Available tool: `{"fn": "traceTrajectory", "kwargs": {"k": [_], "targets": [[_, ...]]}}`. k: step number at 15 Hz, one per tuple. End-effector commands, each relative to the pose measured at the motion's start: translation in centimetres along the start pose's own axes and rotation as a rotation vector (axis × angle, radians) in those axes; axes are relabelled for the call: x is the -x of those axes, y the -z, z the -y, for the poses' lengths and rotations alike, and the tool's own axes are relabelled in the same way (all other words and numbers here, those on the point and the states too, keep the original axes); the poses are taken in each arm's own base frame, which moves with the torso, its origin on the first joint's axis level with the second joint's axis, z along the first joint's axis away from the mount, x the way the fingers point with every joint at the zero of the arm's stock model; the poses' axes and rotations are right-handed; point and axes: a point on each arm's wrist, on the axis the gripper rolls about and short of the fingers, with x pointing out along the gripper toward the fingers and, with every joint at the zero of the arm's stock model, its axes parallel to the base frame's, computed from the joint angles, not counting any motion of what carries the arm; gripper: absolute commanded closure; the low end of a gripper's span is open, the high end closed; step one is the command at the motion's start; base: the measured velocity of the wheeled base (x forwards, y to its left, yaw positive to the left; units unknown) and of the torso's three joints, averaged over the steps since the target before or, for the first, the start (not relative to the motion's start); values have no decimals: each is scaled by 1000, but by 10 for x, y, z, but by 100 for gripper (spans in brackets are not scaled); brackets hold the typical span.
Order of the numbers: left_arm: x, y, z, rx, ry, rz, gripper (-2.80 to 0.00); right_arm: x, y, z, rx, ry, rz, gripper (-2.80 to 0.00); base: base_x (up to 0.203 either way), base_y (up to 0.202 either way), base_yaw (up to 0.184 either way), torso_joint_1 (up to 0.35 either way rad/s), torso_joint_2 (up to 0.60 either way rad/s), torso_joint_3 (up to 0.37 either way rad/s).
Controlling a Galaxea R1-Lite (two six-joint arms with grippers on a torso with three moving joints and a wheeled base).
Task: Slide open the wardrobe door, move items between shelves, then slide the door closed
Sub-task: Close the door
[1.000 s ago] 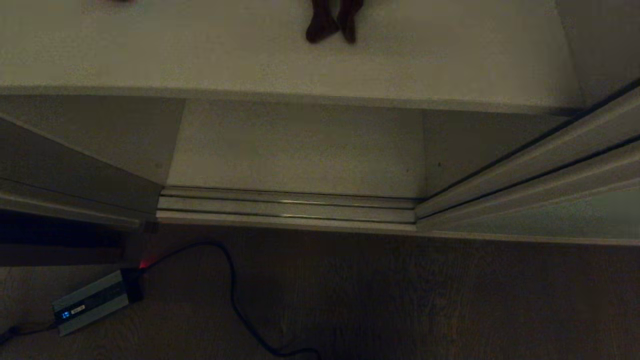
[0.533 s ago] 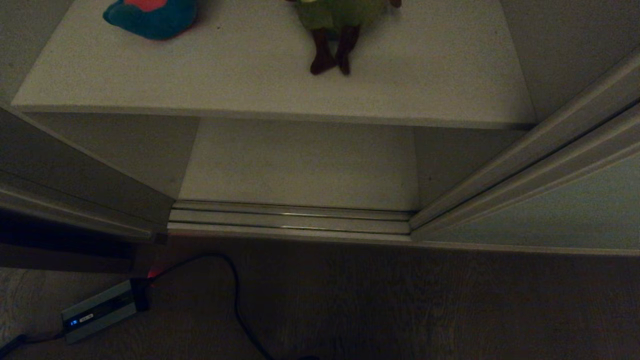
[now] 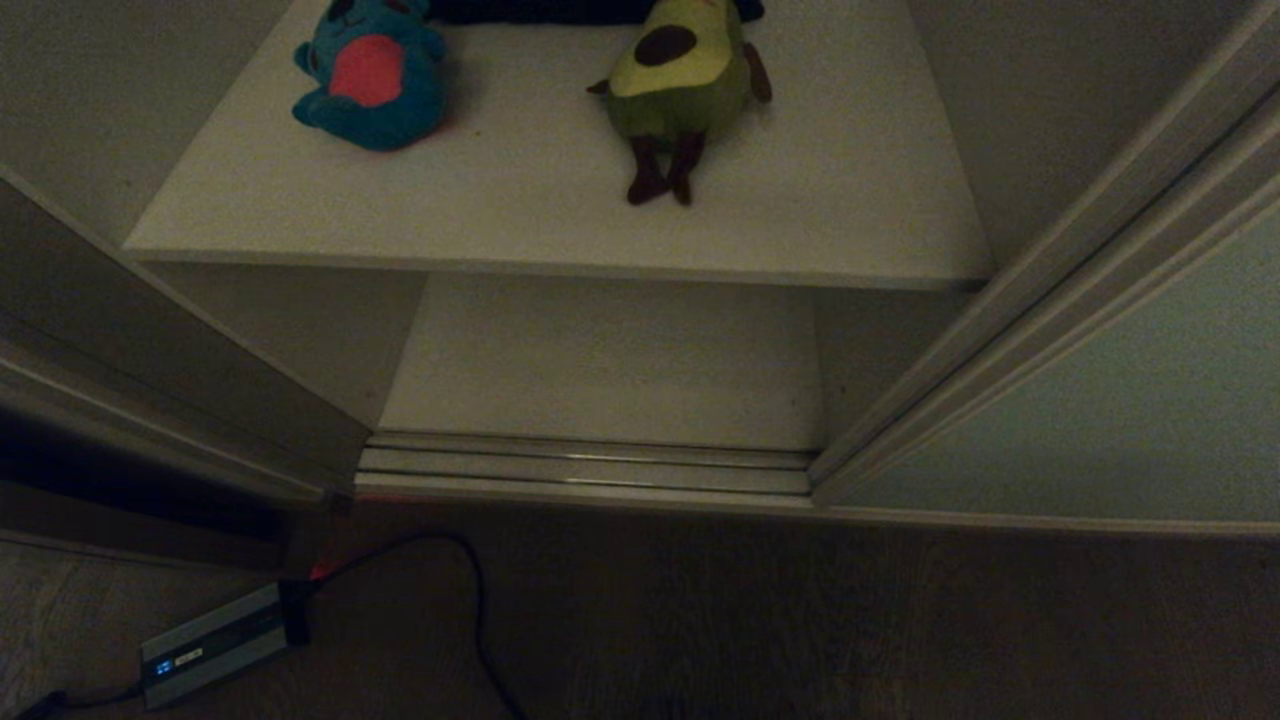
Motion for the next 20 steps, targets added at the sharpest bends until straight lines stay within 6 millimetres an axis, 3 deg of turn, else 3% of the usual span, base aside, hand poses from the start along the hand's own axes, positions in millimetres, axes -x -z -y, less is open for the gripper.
{"fn": "traceTrajectory", "kwargs": {"k": [1, 13, 20], "targets": [[0, 0, 0, 0, 0, -1, 0, 0, 1, 0, 0, -1, -6, 0, 0, 0, 0, 7, 4, 198], [0, 0, 0, 0, 0, -2, 0, 0, 1, 0, 0, -1, -6, 0, 0, 0, 0, 0, 2, 198], [0, 0, 0, -7, 1, -4, 0, 0, 1, 0, 0, -1, -6, 0, 0, 0, 0, 0, 0, 0]]}}
